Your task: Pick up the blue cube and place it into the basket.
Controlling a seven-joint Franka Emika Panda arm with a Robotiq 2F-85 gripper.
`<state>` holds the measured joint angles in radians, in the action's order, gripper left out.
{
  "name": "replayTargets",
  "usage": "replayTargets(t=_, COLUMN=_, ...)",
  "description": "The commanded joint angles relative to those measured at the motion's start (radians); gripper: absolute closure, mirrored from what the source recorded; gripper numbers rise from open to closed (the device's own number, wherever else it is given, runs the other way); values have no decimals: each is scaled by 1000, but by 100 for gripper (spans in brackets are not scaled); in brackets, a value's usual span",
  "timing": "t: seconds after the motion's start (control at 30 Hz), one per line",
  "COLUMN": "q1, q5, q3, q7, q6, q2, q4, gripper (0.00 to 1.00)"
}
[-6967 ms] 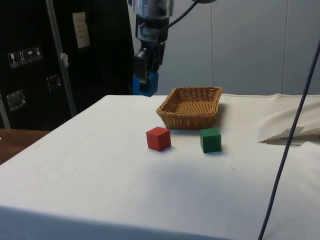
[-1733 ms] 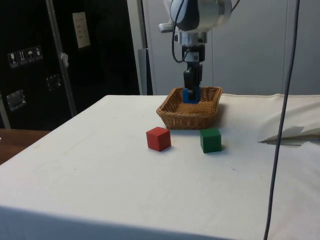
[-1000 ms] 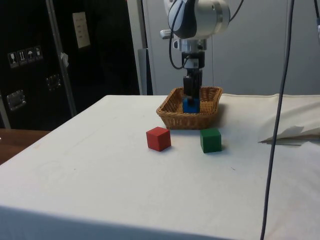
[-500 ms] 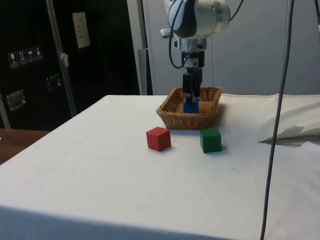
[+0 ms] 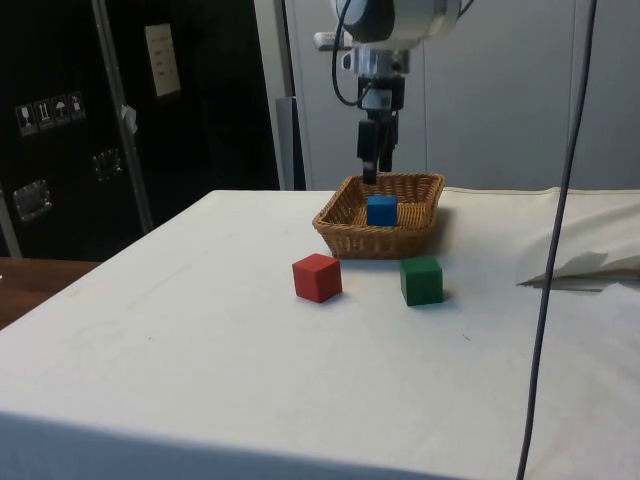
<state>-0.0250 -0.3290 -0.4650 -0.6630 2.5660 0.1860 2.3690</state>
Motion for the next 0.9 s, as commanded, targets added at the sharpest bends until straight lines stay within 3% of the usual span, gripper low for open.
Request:
replayTargets(t=0.0, q1=-5, q5=27, q3=-8, q7=24, q6=-10, q2=-7, q4=-1, gripper=0)
replayTargets(t=0.03, q1=0, q5=6, q3=0, q7=6, q6=-5, q2=-6, q4=0, gripper=0)
replayTargets(t=0.07, q1=-5, q5=32, q3=-8, q7=28, q6=-14, q2=-14, q4=-1, gripper=0)
replayTargets(t=0.27, q1=-3, q5=64, q3=-6, q7=56, q6=-48, q2=-60, q4=-4, gripper=0)
replayTargets(t=0.3, q1=0, q5=42, q3=0, q7=38, q6=-40, q2=-61, q4=-1, gripper=0)
replayTargets(t=0.33, q1=-3, q5=69, q3=-5, q7=61, q6=-51, q2=-66, q4=-5, gripper=0)
replayTargets(t=0.57, q1=-5, q5=122, q3=2, q7=111, q6=-94, q2=-120, q4=-14, gripper=0)
replayTargets(t=0.6, q1=-2, q5=95, q3=4, q7=86, q6=-87, q2=-118, q4=-11, gripper=0)
replayTargets(t=0.63, q1=-5, q5=137, q3=7, q7=126, q6=-101, q2=-132, q4=-15, gripper=0)
replayTargets(t=0.87, q1=-8, q5=189, q3=25, q7=181, q6=-124, q2=-161, q4=-24, gripper=0)
